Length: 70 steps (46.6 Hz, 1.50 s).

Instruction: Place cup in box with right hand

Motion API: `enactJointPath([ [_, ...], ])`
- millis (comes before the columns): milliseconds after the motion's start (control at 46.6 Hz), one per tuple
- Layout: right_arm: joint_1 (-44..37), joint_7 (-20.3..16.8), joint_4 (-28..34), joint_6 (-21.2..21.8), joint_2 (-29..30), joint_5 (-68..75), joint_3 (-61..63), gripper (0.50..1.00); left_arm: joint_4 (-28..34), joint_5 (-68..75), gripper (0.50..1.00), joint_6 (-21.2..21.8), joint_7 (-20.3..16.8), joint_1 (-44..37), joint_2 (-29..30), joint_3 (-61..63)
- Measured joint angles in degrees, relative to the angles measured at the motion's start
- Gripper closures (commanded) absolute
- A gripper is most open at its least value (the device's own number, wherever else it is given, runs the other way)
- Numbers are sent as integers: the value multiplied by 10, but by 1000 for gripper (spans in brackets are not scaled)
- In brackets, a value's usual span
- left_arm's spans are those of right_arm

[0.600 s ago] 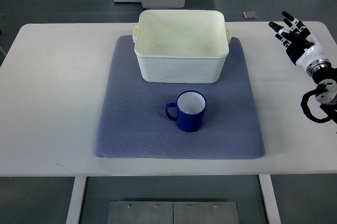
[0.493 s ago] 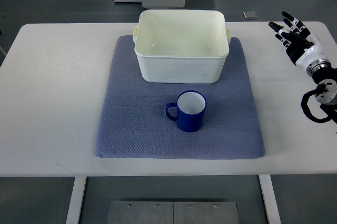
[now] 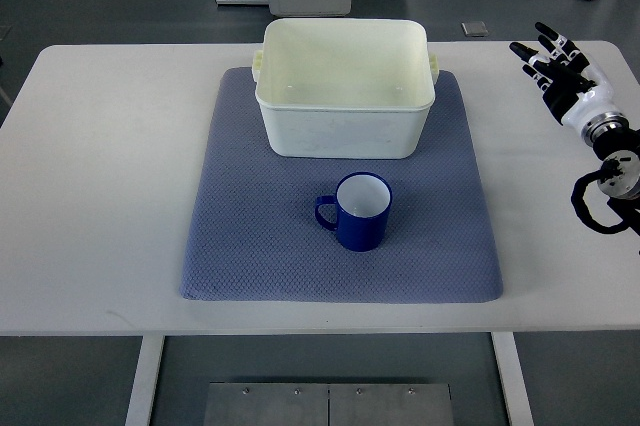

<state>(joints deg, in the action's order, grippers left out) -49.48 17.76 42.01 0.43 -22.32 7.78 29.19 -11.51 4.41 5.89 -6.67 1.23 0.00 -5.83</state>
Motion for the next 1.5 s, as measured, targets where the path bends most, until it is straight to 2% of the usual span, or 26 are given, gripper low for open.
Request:
enactJointPath([
  [1501, 0, -1, -1, -2, 2, 0, 0, 500, 0, 0, 500, 0, 0, 0, 0, 0],
])
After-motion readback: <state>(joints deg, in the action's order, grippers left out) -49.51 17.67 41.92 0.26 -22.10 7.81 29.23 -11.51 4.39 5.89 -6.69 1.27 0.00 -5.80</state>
